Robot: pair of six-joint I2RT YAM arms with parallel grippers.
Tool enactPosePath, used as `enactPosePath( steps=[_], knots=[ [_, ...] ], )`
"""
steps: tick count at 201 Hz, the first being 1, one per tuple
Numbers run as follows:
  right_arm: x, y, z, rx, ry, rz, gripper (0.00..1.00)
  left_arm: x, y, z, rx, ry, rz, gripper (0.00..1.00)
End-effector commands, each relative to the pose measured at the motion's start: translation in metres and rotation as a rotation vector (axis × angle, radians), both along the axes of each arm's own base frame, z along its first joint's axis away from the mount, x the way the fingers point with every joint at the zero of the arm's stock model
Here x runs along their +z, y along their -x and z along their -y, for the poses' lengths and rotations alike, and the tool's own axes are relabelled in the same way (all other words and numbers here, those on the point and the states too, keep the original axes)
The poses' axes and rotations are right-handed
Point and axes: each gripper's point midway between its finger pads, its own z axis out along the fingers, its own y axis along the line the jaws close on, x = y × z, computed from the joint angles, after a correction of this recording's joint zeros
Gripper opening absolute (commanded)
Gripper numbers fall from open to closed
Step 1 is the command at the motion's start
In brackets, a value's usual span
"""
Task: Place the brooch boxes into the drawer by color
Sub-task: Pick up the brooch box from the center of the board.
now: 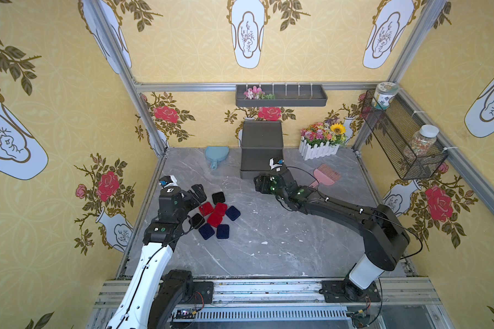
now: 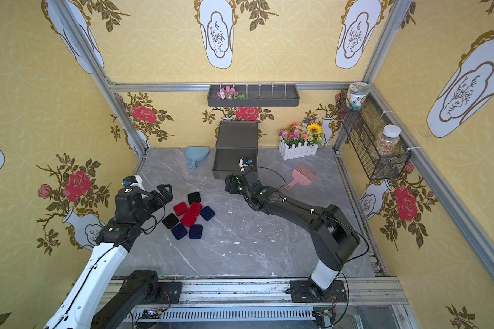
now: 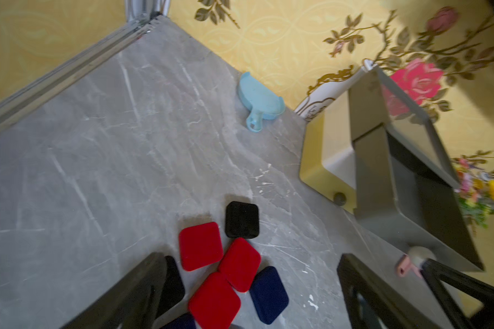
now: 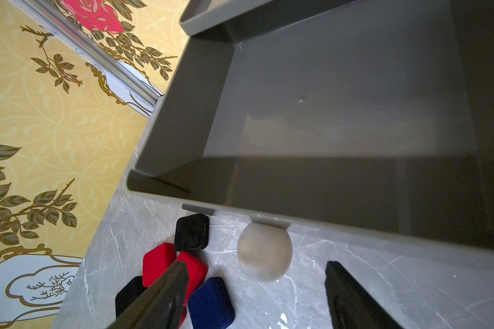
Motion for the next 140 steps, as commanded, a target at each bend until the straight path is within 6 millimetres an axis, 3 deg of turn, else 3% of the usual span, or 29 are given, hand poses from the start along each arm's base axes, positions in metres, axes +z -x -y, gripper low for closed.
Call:
enactPosePath(
  steps=[1,28,50,97,140],
  knots=[
    [0.015,0.003,0.001,0.005,0.038,0.051,0.83,-0.032,0.013,-0.017,0.118,-0.002,-0.172,1.0],
    [0.019,0.017,0.007,0.013,0.086,0.067,0.85,-0.071,0.02,-0.018,0.145,0.064,-0.345,1.0],
    [0.011,0.029,0.015,0.021,0.1,0.054,0.85,-0.094,0.02,-0.02,0.139,0.195,-0.439,1.0],
    [-0.016,0.048,0.029,0.042,0.139,-0.002,0.85,-0.122,0.018,-0.017,0.125,0.218,-0.572,1.0],
    [-0.033,0.056,0.035,0.053,0.136,-0.037,0.85,-0.144,0.031,-0.02,0.148,0.197,-0.697,1.0]
  ],
)
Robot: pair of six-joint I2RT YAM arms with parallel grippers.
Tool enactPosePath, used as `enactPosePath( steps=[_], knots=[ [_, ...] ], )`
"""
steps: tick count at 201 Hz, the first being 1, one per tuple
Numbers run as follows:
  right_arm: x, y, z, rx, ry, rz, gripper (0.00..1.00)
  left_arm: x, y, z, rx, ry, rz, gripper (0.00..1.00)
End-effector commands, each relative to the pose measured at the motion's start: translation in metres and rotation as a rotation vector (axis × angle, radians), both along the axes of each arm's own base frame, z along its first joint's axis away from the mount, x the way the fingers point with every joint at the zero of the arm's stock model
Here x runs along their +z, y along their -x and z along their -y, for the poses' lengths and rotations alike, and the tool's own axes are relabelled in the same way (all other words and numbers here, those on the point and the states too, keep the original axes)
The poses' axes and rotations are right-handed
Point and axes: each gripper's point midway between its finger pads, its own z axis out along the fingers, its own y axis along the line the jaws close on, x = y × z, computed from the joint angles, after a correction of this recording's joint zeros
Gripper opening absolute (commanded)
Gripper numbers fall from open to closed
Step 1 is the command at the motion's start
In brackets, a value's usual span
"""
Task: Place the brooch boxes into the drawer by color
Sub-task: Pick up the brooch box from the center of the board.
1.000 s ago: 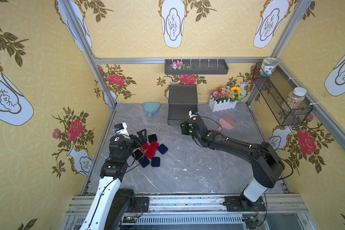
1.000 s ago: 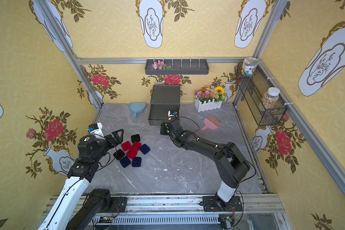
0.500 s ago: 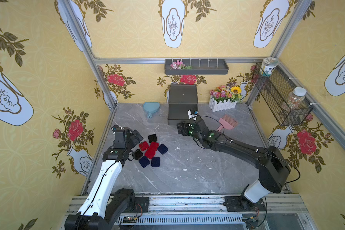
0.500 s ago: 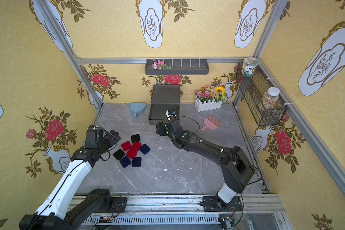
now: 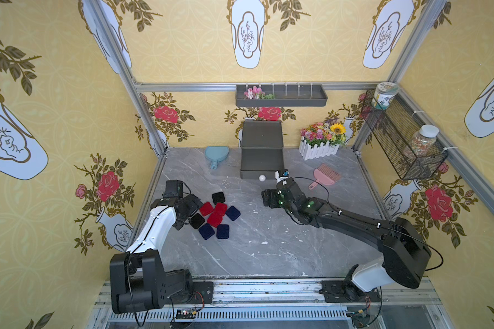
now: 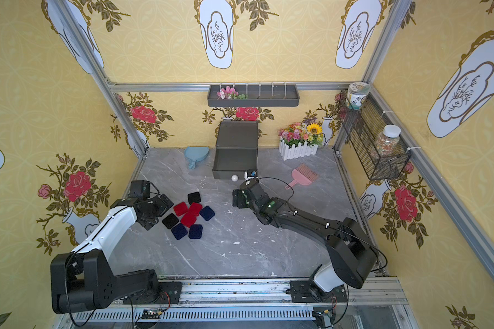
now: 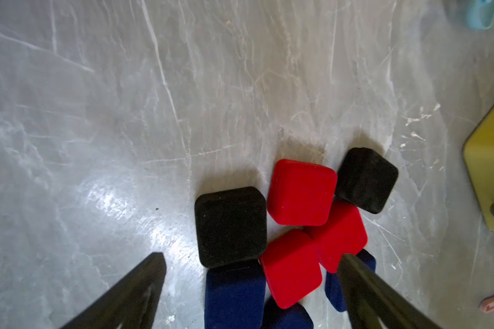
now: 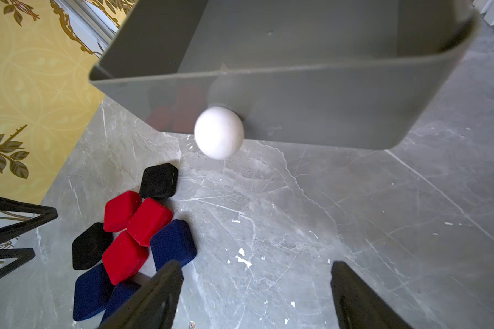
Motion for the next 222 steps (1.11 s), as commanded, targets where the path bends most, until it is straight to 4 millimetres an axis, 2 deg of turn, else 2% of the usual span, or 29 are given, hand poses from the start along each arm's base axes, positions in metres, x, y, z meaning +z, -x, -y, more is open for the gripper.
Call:
enactPosePath(
  steps=[1,29,67,119,157,222],
  knots=[
    [0.0,0.003,-0.001,0.011,-0.019,-0.001,0.85,-0.01,0.012,0.002,-0.013,0.012,-0.073,1.0],
    [-0.007,0.005,0.0,0.016,-0.032,-0.015,0.86,-0.02,0.018,0.007,-0.024,0.035,-0.113,0.99],
    [-0.011,0.005,0.002,0.02,-0.038,-0.028,0.86,-0.031,0.025,-0.003,0.006,-0.014,-0.167,0.96],
    [-0.015,0.006,0.007,0.009,-0.038,-0.039,0.86,-0.043,0.015,-0.001,-0.002,0.003,-0.18,0.95],
    [-0.018,0.005,0.009,0.005,-0.038,-0.045,0.86,-0.043,0.002,0.007,-0.017,0.048,-0.144,0.95],
    [-0.023,0.003,0.009,0.0,-0.031,-0.057,0.86,-0.056,0.003,0.002,-0.019,0.026,-0.187,0.95]
  ],
)
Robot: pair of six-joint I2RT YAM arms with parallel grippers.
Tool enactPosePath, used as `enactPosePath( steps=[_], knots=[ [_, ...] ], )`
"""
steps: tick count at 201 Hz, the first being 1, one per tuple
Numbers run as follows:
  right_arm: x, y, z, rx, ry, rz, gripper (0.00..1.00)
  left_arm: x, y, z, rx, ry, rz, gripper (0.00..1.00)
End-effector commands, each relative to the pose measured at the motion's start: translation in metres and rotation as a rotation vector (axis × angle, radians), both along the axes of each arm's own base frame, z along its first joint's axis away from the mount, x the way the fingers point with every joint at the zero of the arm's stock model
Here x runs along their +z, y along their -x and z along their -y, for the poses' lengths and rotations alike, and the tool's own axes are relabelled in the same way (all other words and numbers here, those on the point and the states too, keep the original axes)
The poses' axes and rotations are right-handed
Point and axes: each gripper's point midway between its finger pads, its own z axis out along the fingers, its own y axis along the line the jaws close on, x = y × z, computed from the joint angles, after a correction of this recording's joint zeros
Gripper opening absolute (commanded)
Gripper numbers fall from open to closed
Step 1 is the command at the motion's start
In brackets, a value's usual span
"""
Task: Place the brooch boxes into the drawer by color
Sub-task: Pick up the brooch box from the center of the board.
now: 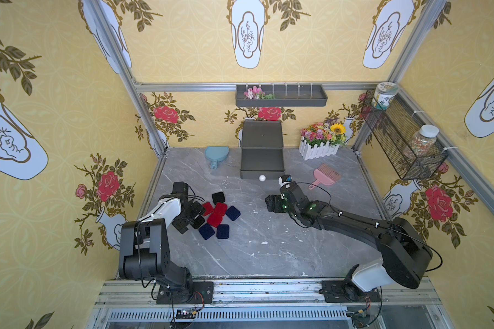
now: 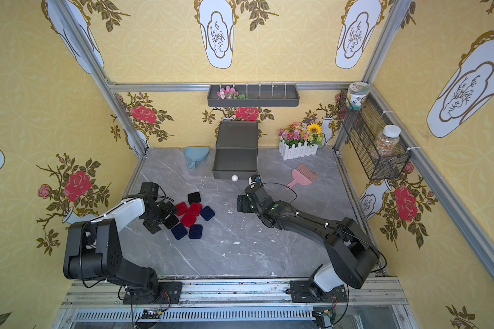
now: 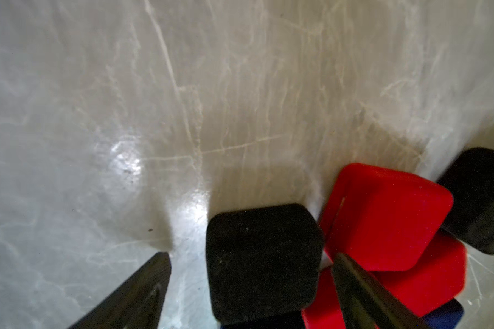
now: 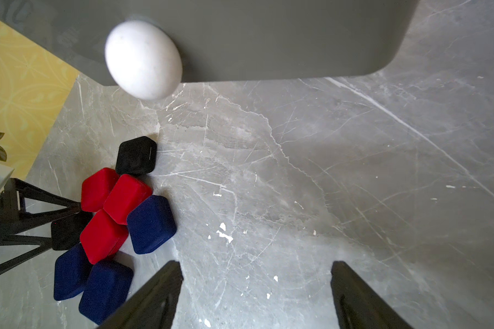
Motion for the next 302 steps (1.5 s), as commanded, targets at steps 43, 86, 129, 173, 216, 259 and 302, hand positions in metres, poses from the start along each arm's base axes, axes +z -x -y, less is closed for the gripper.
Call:
enactPosePath(
  steps=[43,86,129,173,216,259,302],
  knots=[
    [0.004,-0.006,-0.004,-0.011,-0.027,0.018,0.86,-0.001,0.004,-0.01,-0.004,-0.039,-0.011,0.93],
    [0.003,-0.007,-0.006,-0.01,-0.031,0.01,0.86,-0.003,0.006,-0.014,0.0,-0.049,-0.017,0.88],
    [0.003,-0.007,-0.007,-0.008,-0.033,0.008,0.86,-0.004,0.005,-0.015,0.0,-0.054,-0.021,0.84],
    [0.0,-0.009,-0.01,-0.007,-0.032,0.001,0.86,-0.003,-0.011,-0.014,-0.001,-0.037,-0.001,0.8],
    [0.003,-0.01,-0.012,-0.004,-0.033,0.0,0.86,-0.01,-0.012,-0.01,-0.008,-0.015,-0.017,0.75],
    [0.004,-0.01,-0.012,-0.002,-0.029,-0.001,0.86,-0.01,-0.013,-0.009,-0.012,-0.012,-0.013,0.65],
    [0.007,-0.007,-0.011,0.003,-0.025,0.0,0.85,-0.008,-0.014,-0.008,-0.017,-0.006,-0.009,0.54]
  ],
)
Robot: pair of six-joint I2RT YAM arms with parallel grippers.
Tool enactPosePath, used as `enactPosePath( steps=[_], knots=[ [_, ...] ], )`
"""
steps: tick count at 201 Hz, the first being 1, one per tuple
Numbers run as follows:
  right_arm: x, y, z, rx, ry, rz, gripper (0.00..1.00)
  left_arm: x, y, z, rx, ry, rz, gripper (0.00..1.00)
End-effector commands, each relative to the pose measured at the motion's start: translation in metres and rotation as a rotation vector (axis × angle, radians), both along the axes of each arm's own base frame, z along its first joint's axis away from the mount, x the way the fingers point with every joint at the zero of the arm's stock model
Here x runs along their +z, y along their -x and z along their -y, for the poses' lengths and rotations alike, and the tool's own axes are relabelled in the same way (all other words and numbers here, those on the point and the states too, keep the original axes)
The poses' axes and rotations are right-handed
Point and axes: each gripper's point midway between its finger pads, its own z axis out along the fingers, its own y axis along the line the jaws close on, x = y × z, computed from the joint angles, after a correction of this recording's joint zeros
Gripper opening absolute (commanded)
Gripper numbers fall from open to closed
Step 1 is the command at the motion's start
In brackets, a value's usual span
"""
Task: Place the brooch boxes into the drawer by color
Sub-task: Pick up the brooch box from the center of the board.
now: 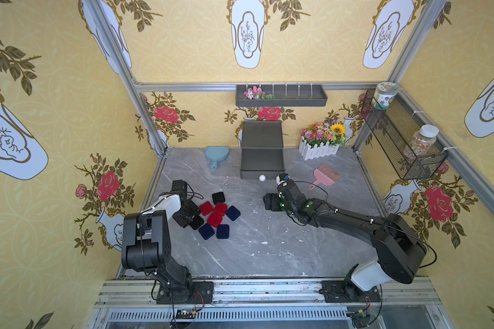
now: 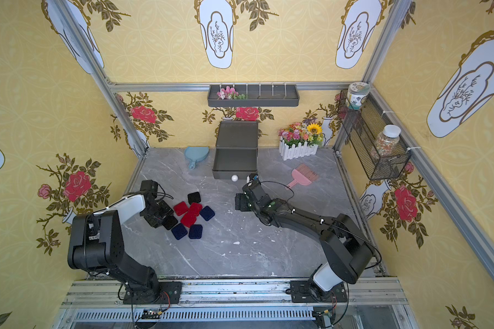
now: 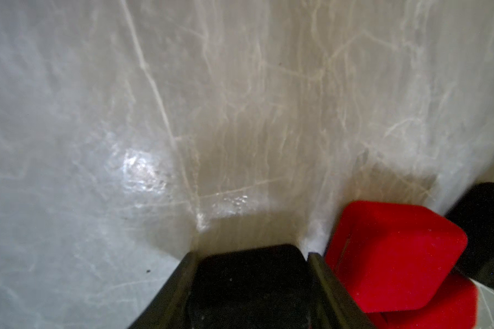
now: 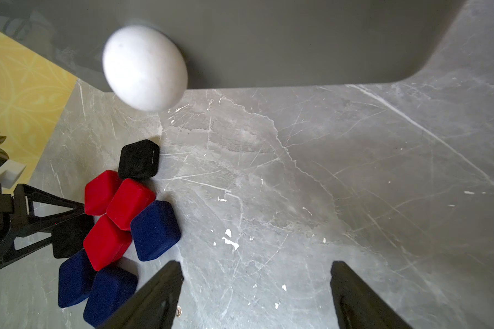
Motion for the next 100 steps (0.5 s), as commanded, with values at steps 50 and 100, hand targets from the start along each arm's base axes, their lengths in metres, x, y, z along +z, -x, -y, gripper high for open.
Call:
enactPosePath(
  steps=[50,100],
  knots=[
    [0.02,0.004,-0.009,0.032,-0.029,0.026,0.85,0.033,-0.007,0.009,-0.036,0.04,0.097,0.53],
    [0.058,0.023,-0.05,0.234,-0.249,0.07,0.85,0.114,-0.026,0.034,-0.103,0.122,0.329,0.5]
  ],
)
